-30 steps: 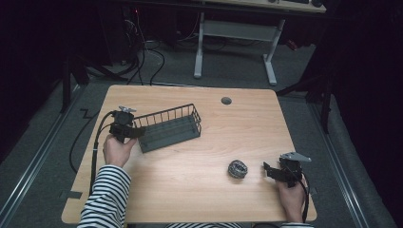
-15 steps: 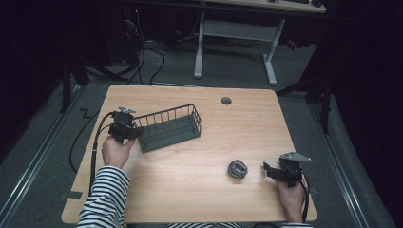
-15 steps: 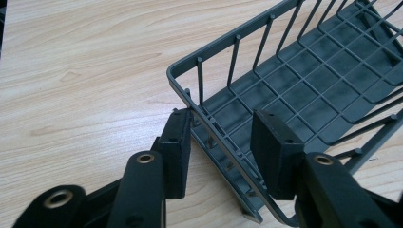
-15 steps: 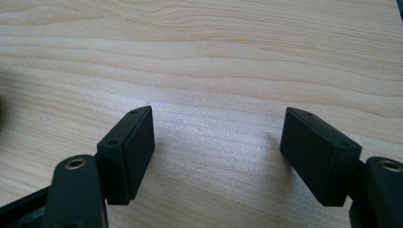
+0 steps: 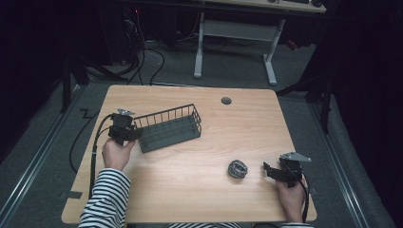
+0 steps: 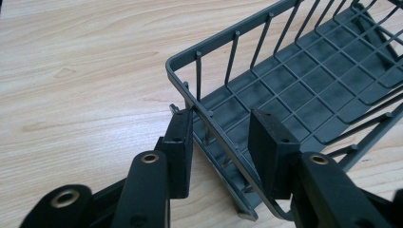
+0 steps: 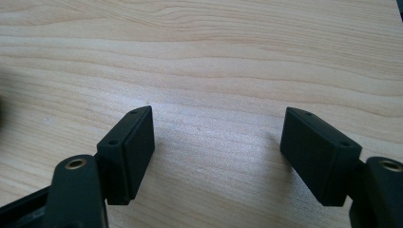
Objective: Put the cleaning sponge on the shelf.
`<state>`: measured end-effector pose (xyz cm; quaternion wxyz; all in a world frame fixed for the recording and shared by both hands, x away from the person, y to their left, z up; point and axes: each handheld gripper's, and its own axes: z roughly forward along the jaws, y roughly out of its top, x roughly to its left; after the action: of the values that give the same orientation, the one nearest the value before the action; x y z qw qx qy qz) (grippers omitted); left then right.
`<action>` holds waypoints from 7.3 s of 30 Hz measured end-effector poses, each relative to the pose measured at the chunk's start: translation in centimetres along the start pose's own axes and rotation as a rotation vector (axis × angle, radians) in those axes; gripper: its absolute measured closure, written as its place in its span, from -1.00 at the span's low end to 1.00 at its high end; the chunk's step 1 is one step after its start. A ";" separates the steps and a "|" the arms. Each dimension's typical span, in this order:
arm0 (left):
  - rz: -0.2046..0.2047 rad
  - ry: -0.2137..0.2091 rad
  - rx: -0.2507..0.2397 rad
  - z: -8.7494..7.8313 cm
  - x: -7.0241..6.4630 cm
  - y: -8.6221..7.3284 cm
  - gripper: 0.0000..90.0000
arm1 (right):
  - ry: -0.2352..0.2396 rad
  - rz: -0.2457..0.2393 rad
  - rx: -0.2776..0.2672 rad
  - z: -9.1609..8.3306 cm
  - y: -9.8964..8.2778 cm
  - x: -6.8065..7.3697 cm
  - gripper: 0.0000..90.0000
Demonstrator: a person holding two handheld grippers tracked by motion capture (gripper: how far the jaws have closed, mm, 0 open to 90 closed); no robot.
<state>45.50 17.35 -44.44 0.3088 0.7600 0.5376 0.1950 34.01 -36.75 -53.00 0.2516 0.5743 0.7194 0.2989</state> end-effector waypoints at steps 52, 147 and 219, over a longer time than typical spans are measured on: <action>0.085 -0.122 -0.095 -3.0 -5.6 -4.0 0.40 | 0.000 0.002 0.001 0.0 0.0 0.0 -0.39; -0.139 0.073 -0.117 -0.7 0.8 -14.3 -0.34 | 0.003 0.001 0.000 0.0 0.0 0.1 -0.39; -0.094 0.083 -0.096 -0.5 0.3 -14.2 -0.43 | 0.292 -0.276 0.133 0.0 4.2 10.8 -0.51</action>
<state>35.39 21.04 -53.67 0.3312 0.7094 0.5751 0.2373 34.56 -25.54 -50.19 0.1449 0.4362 0.8382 0.2936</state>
